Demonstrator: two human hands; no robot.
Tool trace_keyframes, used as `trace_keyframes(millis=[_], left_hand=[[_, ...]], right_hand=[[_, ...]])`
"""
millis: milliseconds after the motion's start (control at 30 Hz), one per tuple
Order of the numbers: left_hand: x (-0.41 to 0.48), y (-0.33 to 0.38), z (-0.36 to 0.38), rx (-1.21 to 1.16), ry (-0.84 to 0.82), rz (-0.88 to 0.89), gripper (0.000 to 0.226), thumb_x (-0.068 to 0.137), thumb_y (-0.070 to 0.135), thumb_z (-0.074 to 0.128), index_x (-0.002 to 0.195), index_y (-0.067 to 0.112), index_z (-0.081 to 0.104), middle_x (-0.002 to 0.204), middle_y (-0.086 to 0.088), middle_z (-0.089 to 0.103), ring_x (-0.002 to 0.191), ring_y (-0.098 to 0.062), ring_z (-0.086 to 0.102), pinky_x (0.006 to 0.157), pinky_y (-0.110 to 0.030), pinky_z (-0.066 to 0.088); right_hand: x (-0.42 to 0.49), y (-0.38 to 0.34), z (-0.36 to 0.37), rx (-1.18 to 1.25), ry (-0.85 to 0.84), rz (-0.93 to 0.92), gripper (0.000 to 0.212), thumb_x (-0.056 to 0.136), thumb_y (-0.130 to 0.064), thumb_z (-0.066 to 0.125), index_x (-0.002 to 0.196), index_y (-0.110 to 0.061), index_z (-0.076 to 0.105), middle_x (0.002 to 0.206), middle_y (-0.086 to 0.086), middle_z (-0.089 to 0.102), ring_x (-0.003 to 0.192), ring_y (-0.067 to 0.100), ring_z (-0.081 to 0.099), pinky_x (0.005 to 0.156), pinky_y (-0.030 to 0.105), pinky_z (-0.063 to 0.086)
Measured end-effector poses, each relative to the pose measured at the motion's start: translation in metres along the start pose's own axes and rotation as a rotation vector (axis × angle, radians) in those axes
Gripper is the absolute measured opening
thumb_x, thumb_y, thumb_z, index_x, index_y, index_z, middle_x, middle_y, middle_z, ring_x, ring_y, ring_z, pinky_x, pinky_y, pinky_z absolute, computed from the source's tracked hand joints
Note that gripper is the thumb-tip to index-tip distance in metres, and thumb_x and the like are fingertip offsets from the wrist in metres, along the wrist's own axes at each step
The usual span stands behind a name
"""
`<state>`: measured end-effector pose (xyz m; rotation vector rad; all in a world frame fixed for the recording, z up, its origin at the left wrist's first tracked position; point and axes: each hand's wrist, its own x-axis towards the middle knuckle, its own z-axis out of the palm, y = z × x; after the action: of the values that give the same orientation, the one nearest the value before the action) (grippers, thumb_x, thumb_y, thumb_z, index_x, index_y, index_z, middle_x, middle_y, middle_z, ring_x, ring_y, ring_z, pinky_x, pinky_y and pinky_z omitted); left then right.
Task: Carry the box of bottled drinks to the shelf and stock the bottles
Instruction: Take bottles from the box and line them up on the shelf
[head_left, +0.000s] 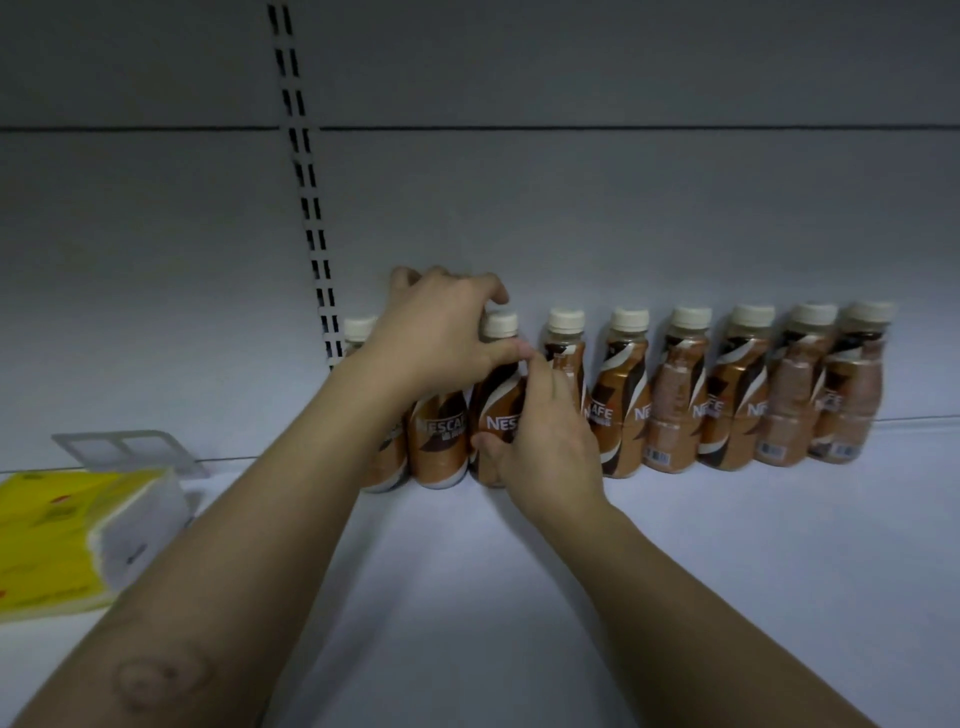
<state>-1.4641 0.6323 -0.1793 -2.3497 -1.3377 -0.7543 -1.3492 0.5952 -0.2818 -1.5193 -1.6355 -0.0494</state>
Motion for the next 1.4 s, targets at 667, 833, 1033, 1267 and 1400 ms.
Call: trace_keyframes(millis=[667,833,1033,1267,1400], left_hand=[[0.016,0.000,0.007,-0.119,-0.014,-0.050,0.031,0.080,0.035,0.072,0.109,0.031,0.061,0.104,0.003,0.067,0.104,-0.022,0.057,0.099,-0.046,0.036],[0.016,0.000,0.004,-0.135,-0.044,-0.048,0.030,0.080,0.033,0.072,0.107,0.033,0.060,0.103,0.003,0.065,0.103,-0.022,0.056,0.098,-0.048,0.037],[0.016,0.007,0.004,-0.160,0.005,0.057,0.042,0.083,0.044,0.063,0.122,0.029,0.055,0.111,0.004,0.060,0.106,-0.019,0.055,0.098,-0.051,0.039],[0.020,0.033,0.022,-0.131,0.073,0.090,0.047,0.081,0.064,0.054,0.117,0.033,0.058,0.093,0.010,0.069,0.095,-0.017,0.060,0.097,-0.041,0.035],[0.020,0.035,0.031,-0.266,0.100,0.051,0.040,0.079,0.056,0.064,0.110,0.030,0.062,0.090,0.007,0.070,0.091,-0.017,0.063,0.096,-0.046,0.041]], right_hand=[[0.011,0.038,-0.038,0.175,0.037,0.131,0.041,0.089,-0.020,0.065,0.128,-0.026,0.053,0.088,-0.020,0.048,0.084,0.000,0.046,0.068,0.010,0.032],[0.011,0.036,-0.033,0.173,0.028,0.132,0.039,0.091,-0.021,0.062,0.128,-0.025,0.051,0.094,-0.017,0.051,0.088,0.002,0.049,0.076,0.020,0.038],[0.010,0.031,-0.029,0.207,0.034,0.193,0.052,0.088,-0.024,0.066,0.135,-0.026,0.044,0.127,-0.004,0.056,0.116,0.017,0.055,0.099,0.044,0.047],[0.010,0.031,-0.027,0.128,0.084,0.223,0.066,0.077,-0.034,0.076,0.135,-0.026,0.045,0.129,-0.002,0.050,0.116,0.022,0.052,0.093,0.042,0.048],[0.010,0.032,-0.030,0.135,0.071,0.221,0.074,0.072,-0.029,0.082,0.136,-0.024,0.046,0.131,-0.002,0.050,0.119,0.020,0.051,0.097,0.037,0.046]])
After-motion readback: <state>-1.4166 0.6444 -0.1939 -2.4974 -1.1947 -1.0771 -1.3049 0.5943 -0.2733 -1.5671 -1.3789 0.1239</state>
